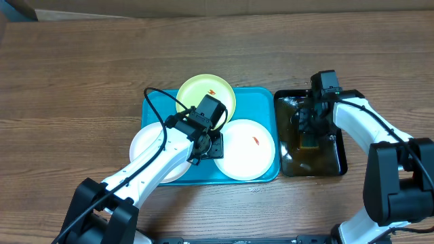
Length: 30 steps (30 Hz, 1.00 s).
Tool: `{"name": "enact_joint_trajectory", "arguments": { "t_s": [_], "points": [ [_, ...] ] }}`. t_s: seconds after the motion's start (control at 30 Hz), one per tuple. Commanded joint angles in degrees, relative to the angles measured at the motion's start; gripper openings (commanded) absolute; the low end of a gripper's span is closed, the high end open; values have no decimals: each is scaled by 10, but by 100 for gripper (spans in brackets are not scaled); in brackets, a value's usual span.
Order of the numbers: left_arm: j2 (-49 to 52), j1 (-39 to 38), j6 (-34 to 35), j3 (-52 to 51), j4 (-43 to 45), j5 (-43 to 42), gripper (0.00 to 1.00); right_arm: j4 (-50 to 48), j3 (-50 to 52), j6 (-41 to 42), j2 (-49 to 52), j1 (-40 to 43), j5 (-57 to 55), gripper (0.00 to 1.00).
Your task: Clean dirty plates on tray and stack at the side
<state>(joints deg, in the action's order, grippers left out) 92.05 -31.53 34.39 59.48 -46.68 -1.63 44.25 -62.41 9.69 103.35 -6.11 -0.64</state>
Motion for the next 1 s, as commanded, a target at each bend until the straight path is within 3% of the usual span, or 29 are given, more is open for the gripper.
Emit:
{"name": "enact_joint_trajectory", "arguments": {
  "t_s": [0.0,0.27,0.37,0.43,0.63,0.7,0.73,0.8,0.87,0.97],
  "points": [
    [3,-4,3,-2,0,6,63,25,-19,10,-11,-3,20,52],
    [3,-4,3,-2,5,6,63,39,-9,10,-11,-3,22,33],
    [3,-4,3,-2,5,6,64,40,-6,10,-11,-3,22,34],
    [3,-4,3,-2,4,6,64,42,-6,10,-11,-3,22,41],
    [6,-4,3,-3,4,6,63,43,-6,10,-11,-3,22,40],
    [11,-4,4,-3,4,6,62,43,-6,10,-11,-3,22,23],
    [16,-4,4,-3,4,6,62,43,-6,10,-11,-3,22,20],
    [30,-5,4,-3,4,5,61,44,-6,10,-11,-3,22,23],
    [47,-6,5,-3,4,1,61,45,-6,10,-11,-3,22,33],
    [71,-9,5,-3,7,1,59,45,-6,10,-11,-3,22,35]
  ]
}}
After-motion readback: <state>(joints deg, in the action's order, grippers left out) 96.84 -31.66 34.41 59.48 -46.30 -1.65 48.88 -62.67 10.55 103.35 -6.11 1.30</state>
